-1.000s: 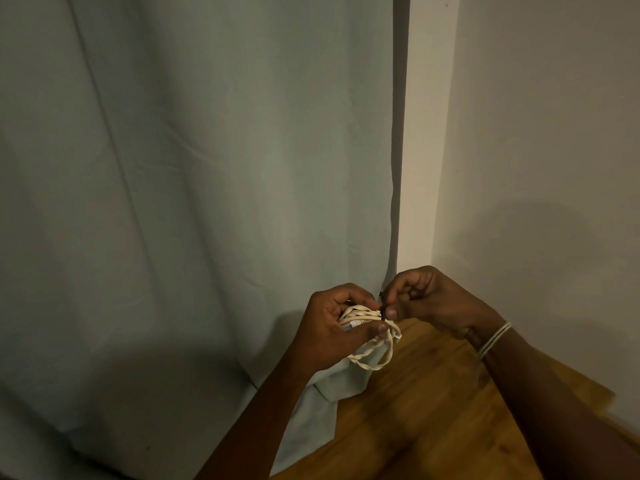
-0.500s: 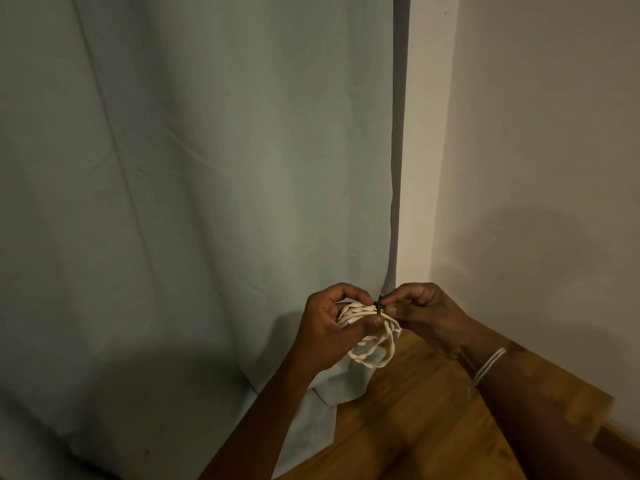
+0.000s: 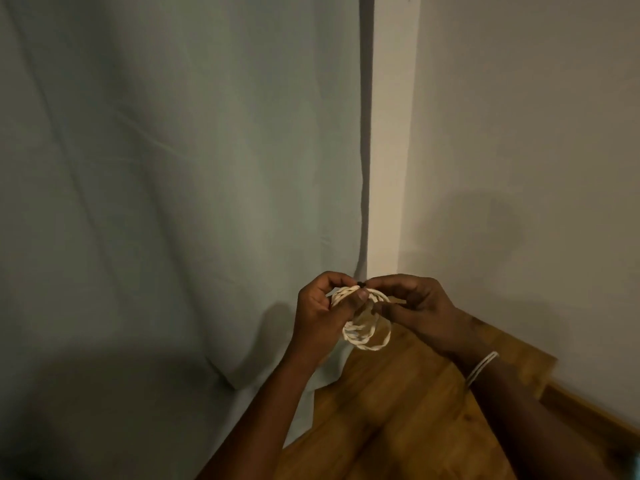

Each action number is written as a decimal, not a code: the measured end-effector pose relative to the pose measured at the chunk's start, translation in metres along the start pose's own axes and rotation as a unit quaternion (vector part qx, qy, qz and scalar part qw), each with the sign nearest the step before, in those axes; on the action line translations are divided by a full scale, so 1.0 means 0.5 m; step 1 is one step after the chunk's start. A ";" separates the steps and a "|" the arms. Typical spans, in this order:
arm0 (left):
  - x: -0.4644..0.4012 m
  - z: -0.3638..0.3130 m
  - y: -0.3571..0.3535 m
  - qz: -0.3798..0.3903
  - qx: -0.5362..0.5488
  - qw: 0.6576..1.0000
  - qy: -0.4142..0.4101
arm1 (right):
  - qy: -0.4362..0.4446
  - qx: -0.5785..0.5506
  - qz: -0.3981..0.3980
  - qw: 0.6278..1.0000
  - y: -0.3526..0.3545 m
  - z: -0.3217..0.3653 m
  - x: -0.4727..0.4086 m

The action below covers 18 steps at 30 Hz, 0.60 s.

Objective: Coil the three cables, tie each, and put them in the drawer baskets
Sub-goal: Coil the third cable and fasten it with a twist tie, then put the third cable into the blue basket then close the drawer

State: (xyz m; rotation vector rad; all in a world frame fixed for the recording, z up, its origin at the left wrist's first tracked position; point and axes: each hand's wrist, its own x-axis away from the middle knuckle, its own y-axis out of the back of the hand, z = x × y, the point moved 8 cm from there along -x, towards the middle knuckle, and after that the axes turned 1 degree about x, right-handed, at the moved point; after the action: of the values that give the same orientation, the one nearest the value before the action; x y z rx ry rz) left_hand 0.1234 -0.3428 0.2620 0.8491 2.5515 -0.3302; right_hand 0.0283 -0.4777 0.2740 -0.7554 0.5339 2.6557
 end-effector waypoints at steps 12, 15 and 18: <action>0.089 0.177 -0.304 0.053 0.075 0.982 0.163 | -0.203 -0.025 -0.299 0.932 0.216 -0.085 0.294; 0.137 0.227 -0.443 0.149 0.054 0.965 0.211 | -0.226 0.027 -0.404 0.886 0.328 -0.102 0.421; 0.185 0.290 -0.587 0.228 0.013 0.939 0.256 | -0.260 0.080 -0.486 0.830 0.434 -0.121 0.543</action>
State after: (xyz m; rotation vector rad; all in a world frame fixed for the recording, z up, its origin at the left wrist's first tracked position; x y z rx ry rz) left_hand -0.0767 -0.5767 0.1169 1.6780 2.6810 0.0123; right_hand -0.2519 -0.6382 0.1323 -0.1255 0.1323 1.6933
